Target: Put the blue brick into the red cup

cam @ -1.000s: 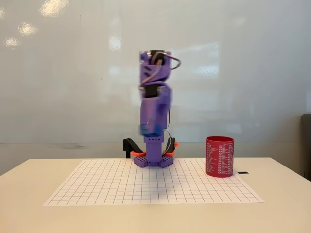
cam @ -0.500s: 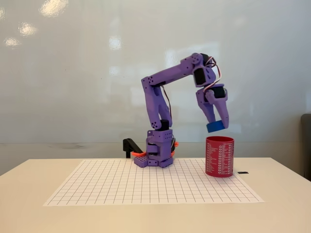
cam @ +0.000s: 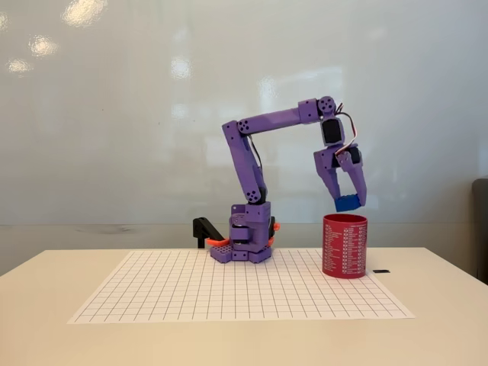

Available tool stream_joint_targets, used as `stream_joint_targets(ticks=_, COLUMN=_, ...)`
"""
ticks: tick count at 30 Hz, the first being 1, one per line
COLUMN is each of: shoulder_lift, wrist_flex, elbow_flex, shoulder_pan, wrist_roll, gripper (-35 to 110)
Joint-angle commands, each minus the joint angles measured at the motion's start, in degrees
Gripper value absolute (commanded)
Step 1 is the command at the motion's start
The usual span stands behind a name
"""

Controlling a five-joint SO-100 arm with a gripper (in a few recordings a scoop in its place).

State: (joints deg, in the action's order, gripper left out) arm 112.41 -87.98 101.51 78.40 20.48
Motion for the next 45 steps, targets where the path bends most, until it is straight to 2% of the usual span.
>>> stream_joint_targets(ticks=1, shoulder_lift=4.4, wrist_flex=0.4, elbow_flex=0.1, shoulder_pan=-0.1, wrist_roll=0.7, gripper=-1)
stream_joint_targets(ticks=5, shoulder_lift=4.5, wrist_flex=0.9, elbow_flex=-0.2, shoulder_pan=-0.4, wrist_roll=0.7, gripper=0)
stream_joint_targets(ticks=7, shoulder_lift=4.7, wrist_flex=0.8, elbow_flex=-0.3, shoulder_pan=-0.9, wrist_roll=1.1, gripper=19)
stream_joint_targets(ticks=11, shoulder_lift=6.1, wrist_flex=-0.2, elbow_flex=0.2, shoulder_pan=-1.6, wrist_roll=2.0, gripper=43)
stream_joint_targets(ticks=13, shoulder_lift=6.7, wrist_flex=-0.7, elbow_flex=0.2, shoulder_pan=-1.7, wrist_roll=1.7, gripper=74)
stream_joint_targets(ticks=14, shoulder_lift=6.7, wrist_flex=-0.7, elbow_flex=0.2, shoulder_pan=-1.6, wrist_roll=0.9, gripper=80)
stream_joint_targets(ticks=15, shoulder_lift=6.6, wrist_flex=-0.7, elbow_flex=0.2, shoulder_pan=-1.6, wrist_roll=0.5, gripper=80)
stream_joint_targets(ticks=29, shoulder_lift=6.1, wrist_flex=0.4, elbow_flex=0.0, shoulder_pan=-1.9, wrist_roll=-3.1, gripper=79)
stream_joint_targets(ticks=30, shoulder_lift=6.0, wrist_flex=0.4, elbow_flex=-0.1, shoulder_pan=-2.0, wrist_roll=-3.3, gripper=70)
stream_joint_targets(ticks=33, shoulder_lift=5.2, wrist_flex=1.1, elbow_flex=-1.1, shoulder_pan=-2.8, wrist_roll=-3.4, gripper=0)
stream_joint_targets(ticks=45, shoulder_lift=5.4, wrist_flex=3.3, elbow_flex=-1.0, shoulder_pan=-4.6, wrist_roll=-2.4, gripper=0)
